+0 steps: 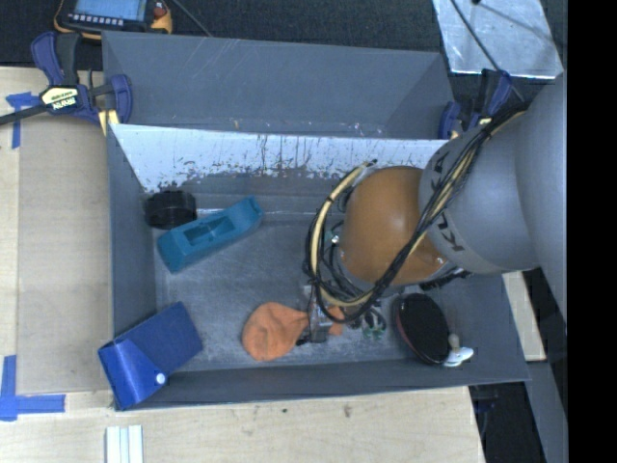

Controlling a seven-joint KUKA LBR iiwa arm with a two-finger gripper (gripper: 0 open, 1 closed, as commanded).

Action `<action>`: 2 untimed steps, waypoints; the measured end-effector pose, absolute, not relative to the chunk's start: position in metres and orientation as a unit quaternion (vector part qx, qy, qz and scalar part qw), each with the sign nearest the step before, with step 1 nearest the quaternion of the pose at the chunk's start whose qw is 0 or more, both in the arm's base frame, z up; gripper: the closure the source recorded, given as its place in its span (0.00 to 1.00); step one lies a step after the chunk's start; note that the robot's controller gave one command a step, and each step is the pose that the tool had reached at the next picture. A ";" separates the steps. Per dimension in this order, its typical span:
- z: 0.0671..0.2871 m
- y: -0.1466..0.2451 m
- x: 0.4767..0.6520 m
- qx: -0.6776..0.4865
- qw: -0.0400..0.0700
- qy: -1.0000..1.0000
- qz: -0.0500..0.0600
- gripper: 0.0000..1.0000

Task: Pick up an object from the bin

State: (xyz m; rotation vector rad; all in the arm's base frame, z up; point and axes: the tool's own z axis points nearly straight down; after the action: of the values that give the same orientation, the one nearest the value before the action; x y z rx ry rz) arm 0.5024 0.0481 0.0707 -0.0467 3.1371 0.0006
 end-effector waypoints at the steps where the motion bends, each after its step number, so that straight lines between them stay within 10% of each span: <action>1: 0.071 0.048 0.502 -0.015 0.002 1.000 0.000 1.00; 2: 0.071 0.048 0.502 -0.014 0.002 1.000 0.000 1.00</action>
Offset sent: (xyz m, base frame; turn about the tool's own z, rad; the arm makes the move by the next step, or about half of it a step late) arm 0.0000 0.0000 0.0000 0.0000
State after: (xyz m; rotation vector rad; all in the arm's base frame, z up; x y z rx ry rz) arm 0.5024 0.0480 0.0707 -0.0454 3.1372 0.0011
